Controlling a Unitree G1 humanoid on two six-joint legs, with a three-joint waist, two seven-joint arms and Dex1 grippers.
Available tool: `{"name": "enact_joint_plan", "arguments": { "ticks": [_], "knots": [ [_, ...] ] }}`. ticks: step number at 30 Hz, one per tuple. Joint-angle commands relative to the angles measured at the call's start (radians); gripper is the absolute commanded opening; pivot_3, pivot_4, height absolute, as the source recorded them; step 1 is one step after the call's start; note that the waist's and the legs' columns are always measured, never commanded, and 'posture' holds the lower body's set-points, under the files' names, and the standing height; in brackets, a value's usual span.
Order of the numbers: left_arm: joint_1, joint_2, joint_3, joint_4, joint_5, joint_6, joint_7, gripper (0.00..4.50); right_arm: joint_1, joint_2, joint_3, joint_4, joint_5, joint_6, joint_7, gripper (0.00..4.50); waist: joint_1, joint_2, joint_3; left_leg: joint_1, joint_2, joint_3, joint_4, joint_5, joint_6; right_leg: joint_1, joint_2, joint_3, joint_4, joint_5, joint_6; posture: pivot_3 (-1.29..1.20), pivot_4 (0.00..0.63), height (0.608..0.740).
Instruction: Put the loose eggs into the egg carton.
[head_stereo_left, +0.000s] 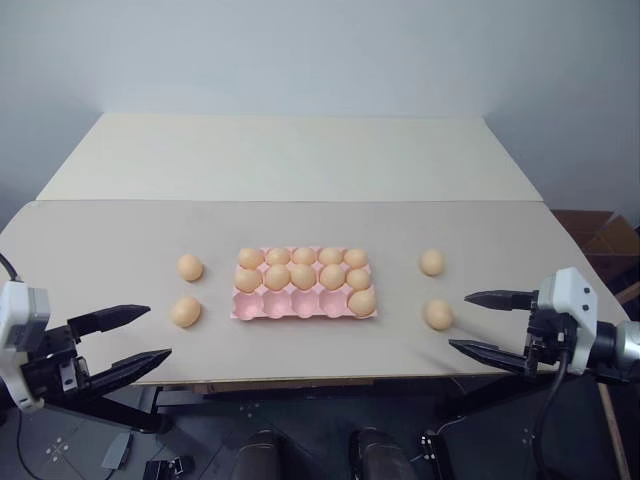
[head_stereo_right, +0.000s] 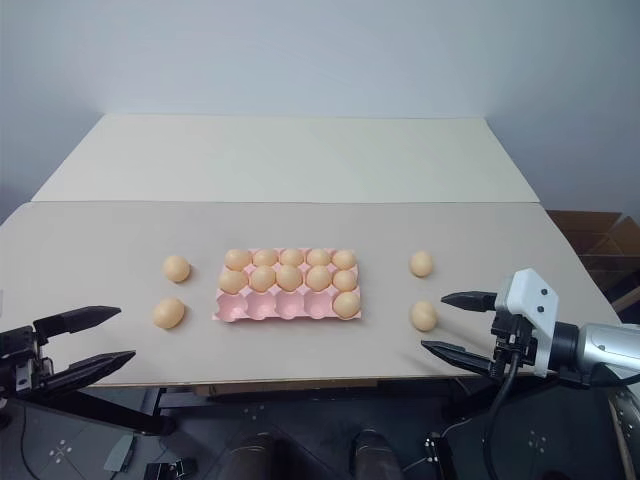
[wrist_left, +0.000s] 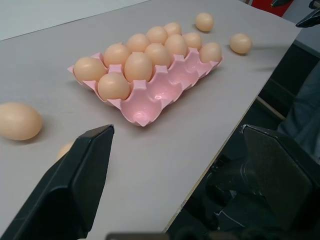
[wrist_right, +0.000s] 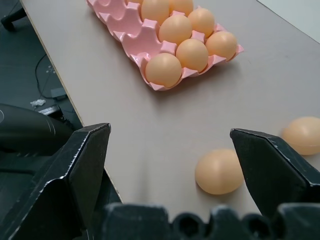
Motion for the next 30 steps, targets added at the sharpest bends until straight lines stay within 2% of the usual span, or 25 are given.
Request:
{"name": "enact_joint_plan", "arguments": {
  "ticks": [1, 4, 9, 15, 21, 28, 30],
  "knots": [
    [-0.054, -0.001, 0.021, 0.006, -0.017, 0.007, 0.045, 4.48, -0.007, 0.001, -0.019, -0.010, 0.005, -0.020, 0.007, 4.50, 0.001, 0.000, 0.000, 0.000, 0.000, 0.000, 0.000, 0.000, 0.000, 0.000, 0.000, 0.000, 0.000, 0.000, 0.000, 0.00, 0.150, 0.740],
    [-0.103, 0.008, 0.030, 0.016, -0.058, 0.062, 0.094, 4.48, -0.004, 0.004, -0.022, -0.011, 0.003, -0.017, 0.000, 4.50, 0.001, 0.000, 0.000, 0.001, 0.000, 0.000, 0.000, 0.000, 0.000, 0.001, 0.000, 0.000, 0.000, 0.000, 0.000, 0.00, 0.150, 0.740],
    [-0.104, 0.017, 0.028, 0.016, -0.026, 0.026, 0.029, 4.48, -0.023, -0.003, -0.018, 0.007, -0.017, -0.008, -0.024, 4.50, -0.006, 0.000, 0.000, 0.000, 0.000, 0.001, 0.000, 0.000, 0.000, 0.000, 0.000, 0.000, 0.000, 0.000, 0.000, 0.00, 0.150, 0.740],
    [-0.108, 0.014, -0.002, 0.004, -0.017, 0.010, -0.010, 4.48, -0.092, -0.032, 0.025, 0.007, -0.085, 0.136, -0.188, 4.50, -0.003, 0.000, 0.000, 0.001, 0.000, 0.001, 0.000, 0.000, 0.000, 0.000, 0.000, 0.000, 0.000, 0.000, 0.000, 0.00, 0.150, 0.740],
    [-0.175, 0.033, -0.068, 0.025, 0.002, 0.012, -0.014, 4.48, -0.166, 0.024, 0.160, -0.053, -0.113, 0.309, -0.365, 4.50, 0.000, 0.000, 0.000, 0.000, 0.000, 0.000, 0.000, 0.000, 0.000, -0.001, 0.000, 0.000, 0.001, 0.001, -0.001, 0.00, 0.150, 0.740],
    [-0.203, 0.037, -0.085, 0.033, 0.014, 0.015, -0.019, 4.48, -0.249, 0.105, 0.312, -0.042, -0.194, 0.447, -0.537, 4.50, -0.006, 0.000, 0.000, -0.003, 0.000, 0.001, 0.000, 0.000, 0.000, -0.003, 0.000, 0.001, 0.000, 0.003, -0.004, 0.00, 0.150, 0.740],
    [-0.206, 0.039, -0.086, 0.033, 0.017, 0.015, -0.019, 4.50, -0.275, 0.130, 0.348, -0.015, -0.227, 0.460, -0.578, 4.11, -0.006, 0.000, 0.000, -0.003, 0.000, 0.001, 0.000, 0.000, 0.000, -0.003, 0.000, 0.000, 0.000, 0.003, -0.004, 0.00, 0.150, 0.740]
  ]
}}
